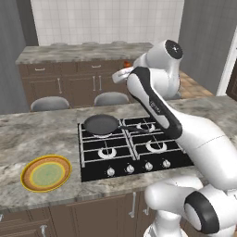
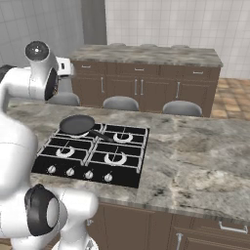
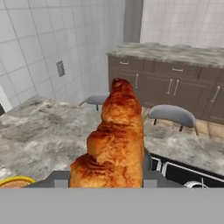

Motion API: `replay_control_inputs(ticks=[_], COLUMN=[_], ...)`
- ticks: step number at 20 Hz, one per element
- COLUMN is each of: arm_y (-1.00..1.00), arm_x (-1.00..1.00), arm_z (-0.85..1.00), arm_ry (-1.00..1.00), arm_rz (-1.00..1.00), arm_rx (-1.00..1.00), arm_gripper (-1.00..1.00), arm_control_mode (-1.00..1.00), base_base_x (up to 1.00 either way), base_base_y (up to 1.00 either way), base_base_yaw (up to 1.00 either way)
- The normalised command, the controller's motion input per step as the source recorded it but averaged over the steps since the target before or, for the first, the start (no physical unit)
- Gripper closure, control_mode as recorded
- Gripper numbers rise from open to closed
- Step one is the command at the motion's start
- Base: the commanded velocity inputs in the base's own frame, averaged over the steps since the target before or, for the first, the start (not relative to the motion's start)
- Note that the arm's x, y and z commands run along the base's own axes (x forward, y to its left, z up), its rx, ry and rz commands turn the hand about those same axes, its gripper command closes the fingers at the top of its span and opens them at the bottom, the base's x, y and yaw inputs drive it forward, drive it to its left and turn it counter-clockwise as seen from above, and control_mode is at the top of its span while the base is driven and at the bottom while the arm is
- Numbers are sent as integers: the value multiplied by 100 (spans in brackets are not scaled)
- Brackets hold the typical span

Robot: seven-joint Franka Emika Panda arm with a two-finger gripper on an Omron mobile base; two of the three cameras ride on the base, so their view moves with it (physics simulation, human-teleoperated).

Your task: Pick the croissant and place it on the pan. Then turn on the stove to warm the croissant.

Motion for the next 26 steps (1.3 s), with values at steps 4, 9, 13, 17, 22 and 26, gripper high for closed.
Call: replay_control_inputs(ticks=[4, 9, 13, 17, 22, 26], arm_y=[0, 0, 0, 11, 44, 49], arm_x=[9, 63, 99, 100, 71, 16], arm_z=[0, 2, 12, 8, 2, -21], arm_ry=[1, 3, 13, 21, 30, 38], arm_rz=[0, 0, 0, 0, 0, 0], arm_rx=[0, 0, 0, 0, -1, -6], arm_gripper=[100, 100, 100, 100, 100, 100], arm_control_mode=[-100, -100, -100, -100, -100, -100], base_base_x=[0, 0, 0, 0, 0, 0], base_base_y=[0, 0, 0, 0, 0, 0], base_base_yaw=[0, 0, 0, 0, 0, 0])
